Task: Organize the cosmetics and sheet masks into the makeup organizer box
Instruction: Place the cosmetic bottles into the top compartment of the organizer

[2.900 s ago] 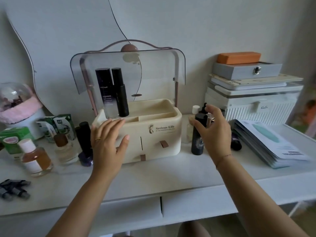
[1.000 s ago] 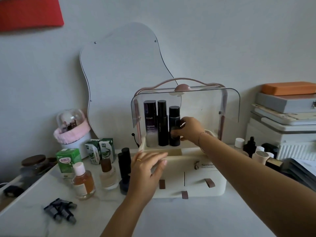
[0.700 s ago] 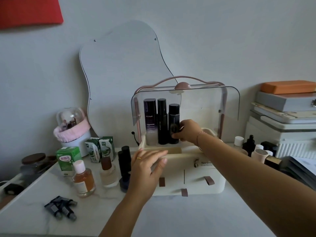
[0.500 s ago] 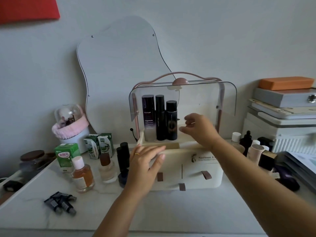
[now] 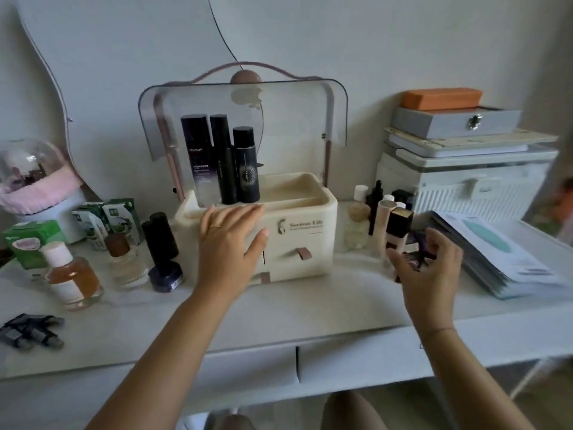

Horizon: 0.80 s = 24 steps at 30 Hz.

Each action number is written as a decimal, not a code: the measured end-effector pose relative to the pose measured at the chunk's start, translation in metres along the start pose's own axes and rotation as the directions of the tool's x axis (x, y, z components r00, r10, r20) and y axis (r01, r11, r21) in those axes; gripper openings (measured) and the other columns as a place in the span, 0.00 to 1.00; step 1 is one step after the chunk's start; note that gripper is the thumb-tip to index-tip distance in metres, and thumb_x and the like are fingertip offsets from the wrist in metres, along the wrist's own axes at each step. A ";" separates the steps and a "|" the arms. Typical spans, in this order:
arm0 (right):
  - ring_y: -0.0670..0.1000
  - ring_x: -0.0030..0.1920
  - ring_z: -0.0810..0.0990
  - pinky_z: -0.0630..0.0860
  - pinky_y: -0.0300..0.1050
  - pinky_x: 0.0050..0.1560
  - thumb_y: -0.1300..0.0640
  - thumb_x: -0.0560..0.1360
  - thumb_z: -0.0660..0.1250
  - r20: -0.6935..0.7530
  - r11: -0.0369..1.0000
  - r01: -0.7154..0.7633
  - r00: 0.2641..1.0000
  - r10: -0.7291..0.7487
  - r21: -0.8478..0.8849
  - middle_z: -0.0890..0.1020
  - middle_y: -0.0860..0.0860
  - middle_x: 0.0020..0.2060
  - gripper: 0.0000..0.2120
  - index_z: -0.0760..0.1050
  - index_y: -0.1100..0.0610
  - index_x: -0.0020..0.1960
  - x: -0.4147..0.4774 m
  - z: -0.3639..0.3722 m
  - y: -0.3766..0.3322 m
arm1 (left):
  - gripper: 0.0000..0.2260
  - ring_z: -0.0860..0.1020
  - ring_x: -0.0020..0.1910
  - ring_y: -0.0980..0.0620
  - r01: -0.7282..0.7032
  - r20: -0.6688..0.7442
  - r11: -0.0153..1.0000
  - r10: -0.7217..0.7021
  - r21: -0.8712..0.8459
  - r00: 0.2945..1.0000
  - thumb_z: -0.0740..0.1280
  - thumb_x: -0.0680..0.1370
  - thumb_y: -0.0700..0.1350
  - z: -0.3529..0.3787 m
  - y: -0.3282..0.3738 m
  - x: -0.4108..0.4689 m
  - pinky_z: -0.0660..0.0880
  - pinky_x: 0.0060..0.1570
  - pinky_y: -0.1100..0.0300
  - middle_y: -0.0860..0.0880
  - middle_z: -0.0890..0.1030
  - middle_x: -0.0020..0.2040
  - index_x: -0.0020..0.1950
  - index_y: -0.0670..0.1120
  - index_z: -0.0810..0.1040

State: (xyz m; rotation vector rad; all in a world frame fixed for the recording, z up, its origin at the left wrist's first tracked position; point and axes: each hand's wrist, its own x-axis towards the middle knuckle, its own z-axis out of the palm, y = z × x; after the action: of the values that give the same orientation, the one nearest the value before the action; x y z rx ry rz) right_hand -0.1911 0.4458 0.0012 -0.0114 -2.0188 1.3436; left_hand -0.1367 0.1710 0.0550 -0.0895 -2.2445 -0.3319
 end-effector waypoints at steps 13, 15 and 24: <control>0.53 0.40 0.77 0.78 0.47 0.40 0.57 0.70 0.72 0.182 0.986 -0.148 0.974 0.131 0.081 0.78 0.49 0.34 0.08 0.73 0.54 0.38 0.019 0.011 0.024 | 0.19 0.69 0.62 0.52 -0.039 -0.076 0.999 0.040 0.014 0.996 0.60 0.76 0.52 0.015 0.002 -0.005 0.56 0.66 0.51 0.49 0.79 0.62 0.64 0.47 0.77; 0.53 0.40 0.77 0.79 0.54 0.41 0.57 0.71 0.72 0.190 0.984 -0.152 0.973 0.132 0.094 0.78 0.48 0.33 0.08 0.73 0.53 0.38 0.016 0.007 0.018 | 0.19 0.69 0.62 0.52 -0.033 -0.071 0.999 0.033 0.009 0.997 0.60 0.76 0.52 0.015 0.002 -0.005 0.55 0.67 0.50 0.50 0.79 0.62 0.64 0.48 0.77; 0.38 0.46 0.80 0.76 0.28 0.45 0.52 0.69 0.71 0.277 0.922 0.214 0.910 -0.309 0.323 0.82 0.41 0.45 0.17 0.77 0.53 0.57 0.020 0.012 -0.108 | 0.19 0.68 0.64 0.53 -0.022 -0.059 0.999 0.020 -0.025 0.998 0.60 0.77 0.52 0.012 0.004 -0.006 0.56 0.68 0.49 0.51 0.78 0.63 0.65 0.48 0.76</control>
State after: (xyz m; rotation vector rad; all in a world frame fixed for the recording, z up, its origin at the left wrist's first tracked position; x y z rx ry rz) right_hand -0.1744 0.3937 0.0978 0.6341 -1.9727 1.5198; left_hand -0.1413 0.1784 0.0434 -0.1151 -2.1798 -0.3474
